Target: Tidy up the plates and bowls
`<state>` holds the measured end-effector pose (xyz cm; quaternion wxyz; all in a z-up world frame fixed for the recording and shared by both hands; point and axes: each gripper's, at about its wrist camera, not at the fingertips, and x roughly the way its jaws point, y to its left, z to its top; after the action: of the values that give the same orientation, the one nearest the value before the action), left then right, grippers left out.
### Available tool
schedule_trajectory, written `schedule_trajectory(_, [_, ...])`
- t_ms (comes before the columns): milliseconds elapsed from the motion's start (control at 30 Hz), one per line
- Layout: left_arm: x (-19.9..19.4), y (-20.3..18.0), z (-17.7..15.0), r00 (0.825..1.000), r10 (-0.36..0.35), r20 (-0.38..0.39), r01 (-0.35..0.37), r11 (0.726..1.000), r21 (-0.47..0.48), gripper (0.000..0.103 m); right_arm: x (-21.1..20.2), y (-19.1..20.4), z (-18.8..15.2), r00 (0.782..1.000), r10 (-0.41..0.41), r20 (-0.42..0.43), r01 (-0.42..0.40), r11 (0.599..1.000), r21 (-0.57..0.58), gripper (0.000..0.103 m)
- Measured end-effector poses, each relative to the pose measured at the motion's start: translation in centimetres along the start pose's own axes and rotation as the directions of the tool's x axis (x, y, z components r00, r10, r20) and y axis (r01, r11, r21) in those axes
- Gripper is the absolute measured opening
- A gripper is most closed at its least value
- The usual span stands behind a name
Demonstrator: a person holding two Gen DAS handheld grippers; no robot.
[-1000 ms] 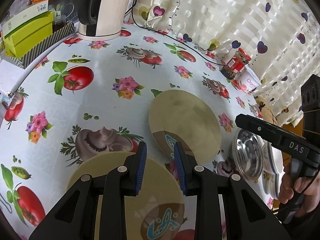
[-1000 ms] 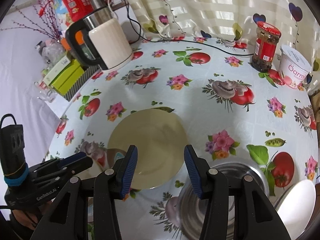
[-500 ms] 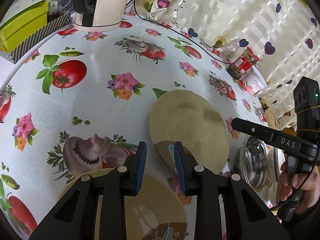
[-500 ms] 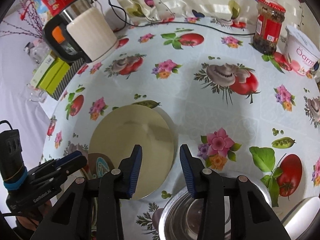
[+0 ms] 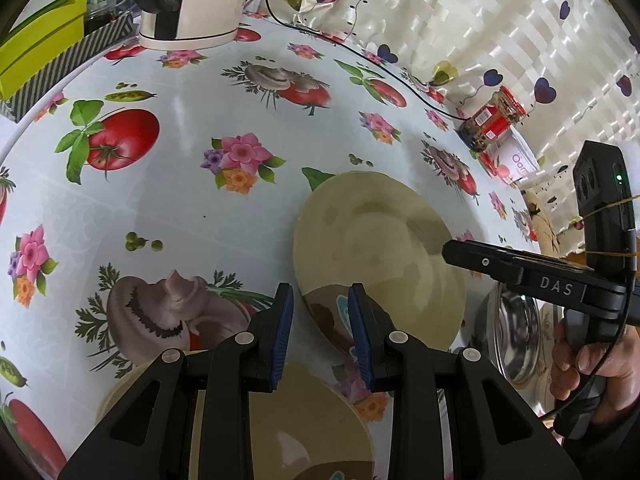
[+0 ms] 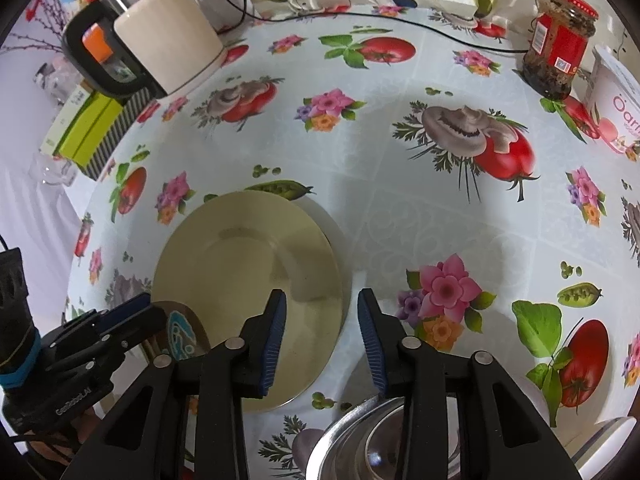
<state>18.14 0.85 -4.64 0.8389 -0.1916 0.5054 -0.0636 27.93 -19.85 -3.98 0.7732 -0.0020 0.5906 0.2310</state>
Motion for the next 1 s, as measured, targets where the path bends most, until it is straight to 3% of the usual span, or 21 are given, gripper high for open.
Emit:
schedule_trajectory(367, [1.0,-0.2,0.0,1.000,-0.003,-0.026,0.004,1.000,0.005,0.029,0.9,0.3,0.0,1.000,-0.003,-0.026,0.002,1.000,-0.011,0.025])
schedule_trajectory(1000, [-0.1,-0.3,0.2,1.000,-0.008,0.015,0.008,1.000,-0.002,0.029,0.0,0.8,-0.1,1.000,0.008,0.009,-0.007,1.000,-0.009,0.025])
